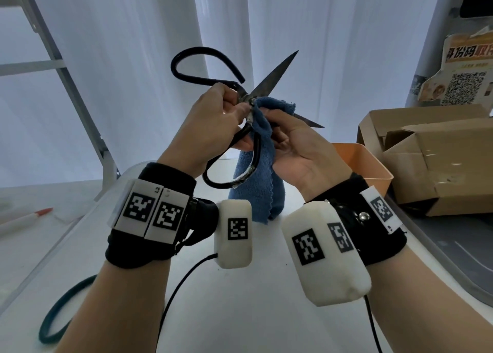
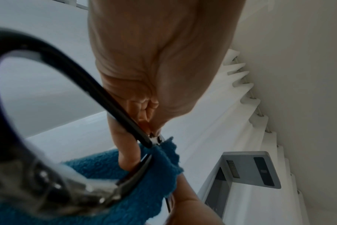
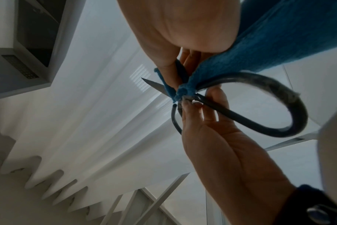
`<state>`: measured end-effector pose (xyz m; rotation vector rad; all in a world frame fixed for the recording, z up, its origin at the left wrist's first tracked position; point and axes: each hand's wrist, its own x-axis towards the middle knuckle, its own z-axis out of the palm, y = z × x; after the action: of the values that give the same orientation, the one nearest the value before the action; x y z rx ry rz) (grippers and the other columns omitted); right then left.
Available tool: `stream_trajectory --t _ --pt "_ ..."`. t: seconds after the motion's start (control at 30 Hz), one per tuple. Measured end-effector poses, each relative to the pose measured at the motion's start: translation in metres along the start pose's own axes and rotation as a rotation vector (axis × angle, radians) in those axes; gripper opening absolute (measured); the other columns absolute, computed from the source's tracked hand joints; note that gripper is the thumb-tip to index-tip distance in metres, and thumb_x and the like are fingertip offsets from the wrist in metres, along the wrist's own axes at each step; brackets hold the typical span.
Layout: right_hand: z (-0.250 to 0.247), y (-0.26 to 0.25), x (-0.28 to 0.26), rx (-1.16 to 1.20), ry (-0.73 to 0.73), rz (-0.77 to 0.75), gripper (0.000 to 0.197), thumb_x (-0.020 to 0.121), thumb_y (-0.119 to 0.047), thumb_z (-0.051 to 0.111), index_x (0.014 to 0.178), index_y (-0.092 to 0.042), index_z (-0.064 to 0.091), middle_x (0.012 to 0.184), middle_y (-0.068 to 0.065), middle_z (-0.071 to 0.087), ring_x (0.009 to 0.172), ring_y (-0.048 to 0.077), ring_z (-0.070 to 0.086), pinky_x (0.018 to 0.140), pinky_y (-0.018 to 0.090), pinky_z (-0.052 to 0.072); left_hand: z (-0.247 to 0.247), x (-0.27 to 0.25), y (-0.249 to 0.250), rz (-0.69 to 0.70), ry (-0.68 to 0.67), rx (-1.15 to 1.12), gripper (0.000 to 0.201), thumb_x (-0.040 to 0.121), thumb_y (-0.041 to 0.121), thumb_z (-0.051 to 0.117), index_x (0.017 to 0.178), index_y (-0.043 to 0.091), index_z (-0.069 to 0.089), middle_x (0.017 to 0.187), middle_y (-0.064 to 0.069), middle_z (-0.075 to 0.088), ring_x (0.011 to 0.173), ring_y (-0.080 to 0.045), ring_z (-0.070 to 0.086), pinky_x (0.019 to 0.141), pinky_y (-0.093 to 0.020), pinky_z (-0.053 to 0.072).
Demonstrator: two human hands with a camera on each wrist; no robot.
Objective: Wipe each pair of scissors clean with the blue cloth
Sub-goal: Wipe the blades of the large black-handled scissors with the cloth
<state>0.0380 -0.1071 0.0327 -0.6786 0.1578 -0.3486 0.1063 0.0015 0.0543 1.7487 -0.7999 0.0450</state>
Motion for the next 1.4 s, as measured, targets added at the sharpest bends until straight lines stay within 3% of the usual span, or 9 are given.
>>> stream_trajectory --t 0.07,0.17,0.33,0.57,0.77,1.07,1.27,1.33,1.4 --pt "0.000 0.002 0.000 0.007 0.012 -0.001 0.012 0.091 0.002 0.061 0.080 -0.002 0.065 0.065 0.010 0.068 0.059 0.020 0.066 0.062 0.031 0.060 -0.002 0.001 0.000 -0.007 0.000 0.002 0.019 0.102 0.014 0.054 0.116 0.001 0.052 0.104 -0.015 0.053 0.055 -0.018 0.067 0.053 -0.024 0.057" --pt "-0.002 0.001 0.002 0.017 0.052 0.005 0.008 0.088 0.001 0.066 0.081 -0.003 0.064 0.065 0.009 0.066 0.066 0.020 0.063 0.085 0.035 0.057 -0.007 0.001 0.000 -0.019 0.006 -0.010 0.018 0.102 0.013 0.053 0.117 0.001 0.051 0.097 -0.013 0.051 0.055 -0.021 0.068 0.050 -0.022 0.053" --pt "-0.005 -0.003 0.004 0.015 0.081 -0.005 0.012 0.087 0.001 0.067 0.077 -0.004 0.063 0.057 0.006 0.065 0.058 0.016 0.063 0.077 0.029 0.056 -0.016 0.001 -0.002 -0.050 0.029 -0.028 0.017 0.103 0.011 0.050 0.118 0.002 0.050 0.083 -0.004 0.053 0.054 -0.018 0.068 0.050 -0.021 0.053" --pt "-0.009 -0.006 0.009 0.010 0.102 -0.039 0.010 0.086 0.000 0.068 0.081 -0.005 0.062 0.057 0.004 0.065 0.066 0.017 0.062 0.098 0.033 0.051 -0.022 0.001 -0.003 -0.055 0.037 -0.040 0.012 0.104 0.011 0.049 0.114 0.004 0.050 0.088 -0.008 0.049 0.053 -0.017 0.067 0.052 -0.022 0.055" --pt "-0.013 -0.009 0.012 0.018 0.118 -0.043 0.010 0.086 0.000 0.069 0.081 -0.005 0.062 0.057 0.004 0.065 0.068 0.018 0.063 0.096 0.032 0.052 -0.024 0.002 -0.005 -0.062 0.048 -0.024 0.019 0.104 0.012 0.048 0.120 0.001 0.051 0.089 -0.009 0.050 0.054 -0.016 0.067 0.054 -0.023 0.057" --pt "-0.016 -0.010 0.014 0.024 0.141 -0.066 0.010 0.085 0.001 0.071 0.084 -0.004 0.062 0.057 0.005 0.067 0.062 0.017 0.065 0.081 0.031 0.056 -0.026 0.002 -0.007 -0.081 0.074 -0.036 0.020 0.105 0.011 0.048 0.122 0.001 0.050 0.086 -0.006 0.049 0.051 -0.014 0.067 0.053 -0.021 0.055" --pt "-0.018 -0.010 0.016 0.024 0.163 -0.113 0.009 0.085 0.001 0.072 0.086 -0.004 0.064 0.061 0.006 0.069 0.061 0.018 0.066 0.088 0.033 0.055 -0.028 0.003 -0.008 -0.087 0.099 -0.057 0.018 0.105 0.010 0.048 0.120 0.002 0.051 0.083 -0.004 0.049 0.051 -0.013 0.067 0.053 -0.020 0.054" --pt "-0.019 -0.010 0.018 0.066 0.181 -0.111 0.008 0.090 -0.003 0.068 0.083 -0.006 0.064 0.063 0.005 0.068 0.060 0.015 0.067 0.077 0.028 0.056 -0.029 0.004 -0.009 -0.089 0.120 -0.054 0.018 0.104 0.010 0.048 0.120 0.003 0.051 0.084 -0.004 0.049 0.051 -0.014 0.067 0.053 -0.021 0.055" --pt "-0.023 -0.013 0.020 0.180 0.194 -0.129 0.027 0.102 -0.010 0.050 0.076 -0.008 0.057 0.066 0.001 0.061 0.074 0.011 0.063 0.072 0.021 0.050 -0.032 0.005 -0.011 -0.091 0.153 -0.049 0.018 0.104 0.011 0.048 0.120 0.004 0.050 0.083 -0.002 0.051 0.051 -0.013 0.066 0.054 -0.022 0.055"
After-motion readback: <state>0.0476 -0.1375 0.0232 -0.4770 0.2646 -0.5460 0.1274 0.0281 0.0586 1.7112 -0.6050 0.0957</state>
